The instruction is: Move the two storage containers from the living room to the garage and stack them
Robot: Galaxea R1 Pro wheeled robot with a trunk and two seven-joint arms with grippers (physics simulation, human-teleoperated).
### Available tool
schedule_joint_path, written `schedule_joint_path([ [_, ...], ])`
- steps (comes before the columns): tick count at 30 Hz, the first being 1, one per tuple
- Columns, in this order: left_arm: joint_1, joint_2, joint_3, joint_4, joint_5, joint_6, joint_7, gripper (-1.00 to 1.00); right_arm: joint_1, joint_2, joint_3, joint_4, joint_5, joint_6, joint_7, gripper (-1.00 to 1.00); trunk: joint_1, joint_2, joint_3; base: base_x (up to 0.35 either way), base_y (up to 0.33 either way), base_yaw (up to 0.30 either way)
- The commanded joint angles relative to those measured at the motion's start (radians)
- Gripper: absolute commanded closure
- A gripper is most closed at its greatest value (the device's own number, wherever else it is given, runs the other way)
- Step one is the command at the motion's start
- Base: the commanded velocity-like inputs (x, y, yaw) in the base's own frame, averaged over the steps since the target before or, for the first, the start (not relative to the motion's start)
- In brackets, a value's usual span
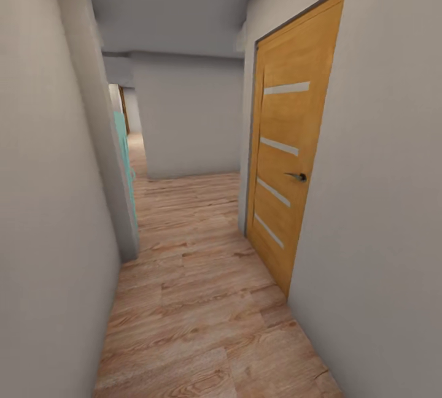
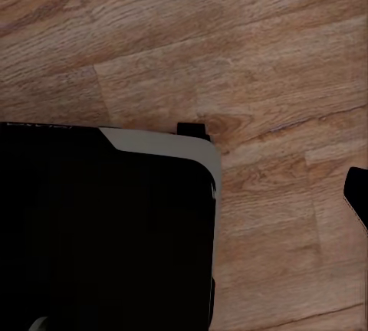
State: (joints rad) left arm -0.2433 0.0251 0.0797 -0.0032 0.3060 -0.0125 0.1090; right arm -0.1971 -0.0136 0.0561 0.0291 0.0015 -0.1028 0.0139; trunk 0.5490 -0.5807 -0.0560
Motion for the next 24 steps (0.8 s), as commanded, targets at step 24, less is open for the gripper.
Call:
schedule_joint_path([
  [24, -0.001, 0.001, 0.008, 0.0, 0.001, -0.001, 0.001, -1.0, -0.001, -0.001, 0.005, 0.003, -0.001, -0.012, 0.0, -1.0, 0.001, -0.002, -0.002, 0.314, 0.0, 0.026],
])
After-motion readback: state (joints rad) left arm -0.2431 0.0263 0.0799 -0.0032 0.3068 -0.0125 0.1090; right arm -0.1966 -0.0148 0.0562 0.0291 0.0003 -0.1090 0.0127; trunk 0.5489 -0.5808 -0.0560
